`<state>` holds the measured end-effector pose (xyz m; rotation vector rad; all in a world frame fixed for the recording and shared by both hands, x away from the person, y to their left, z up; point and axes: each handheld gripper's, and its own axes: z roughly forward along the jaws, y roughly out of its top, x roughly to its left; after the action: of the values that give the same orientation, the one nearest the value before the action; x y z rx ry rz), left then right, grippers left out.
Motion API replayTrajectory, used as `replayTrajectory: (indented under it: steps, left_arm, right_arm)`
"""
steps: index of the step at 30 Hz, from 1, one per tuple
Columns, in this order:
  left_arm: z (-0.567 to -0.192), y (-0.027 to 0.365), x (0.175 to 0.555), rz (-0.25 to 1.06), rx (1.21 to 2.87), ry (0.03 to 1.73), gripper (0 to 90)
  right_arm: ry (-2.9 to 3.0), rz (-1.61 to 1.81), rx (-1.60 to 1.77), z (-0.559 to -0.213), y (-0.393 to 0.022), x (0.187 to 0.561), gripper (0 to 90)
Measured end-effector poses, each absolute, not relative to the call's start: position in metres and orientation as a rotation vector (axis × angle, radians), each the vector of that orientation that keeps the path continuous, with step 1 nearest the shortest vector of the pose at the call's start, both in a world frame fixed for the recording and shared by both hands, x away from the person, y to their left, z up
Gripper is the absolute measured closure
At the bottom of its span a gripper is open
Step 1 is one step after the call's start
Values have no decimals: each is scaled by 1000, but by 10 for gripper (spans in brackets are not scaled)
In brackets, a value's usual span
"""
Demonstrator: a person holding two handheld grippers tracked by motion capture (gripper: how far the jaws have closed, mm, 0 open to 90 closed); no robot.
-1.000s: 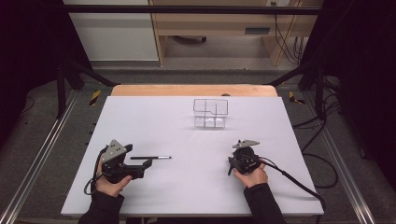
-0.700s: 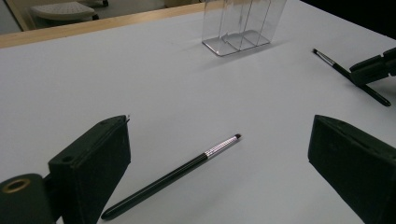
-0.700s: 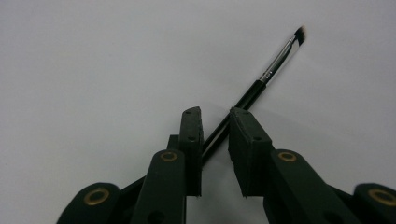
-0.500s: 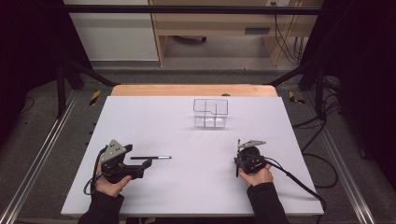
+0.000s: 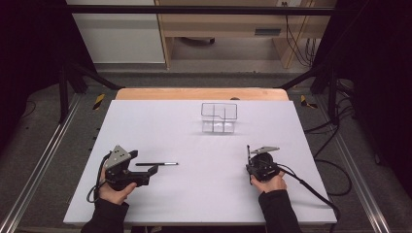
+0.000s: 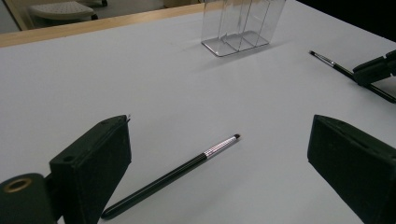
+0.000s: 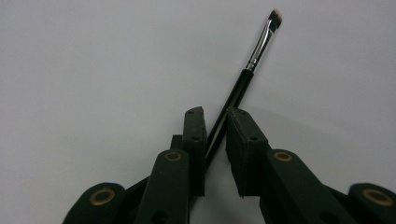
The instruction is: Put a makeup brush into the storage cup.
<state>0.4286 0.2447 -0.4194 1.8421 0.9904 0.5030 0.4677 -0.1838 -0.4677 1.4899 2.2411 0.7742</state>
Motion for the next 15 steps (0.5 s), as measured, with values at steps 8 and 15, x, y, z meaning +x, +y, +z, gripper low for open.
replayTrajectory:
  steps: [8,15]
  left_arm:
    - [-419,244,428,500,1846,986,56]
    - [-420,244,428,497,1847,985,58]
  right_arm:
    - [2247,751,1485,-466,-185,468,797]
    - [2251,736,1495,-465,-192,468,812]
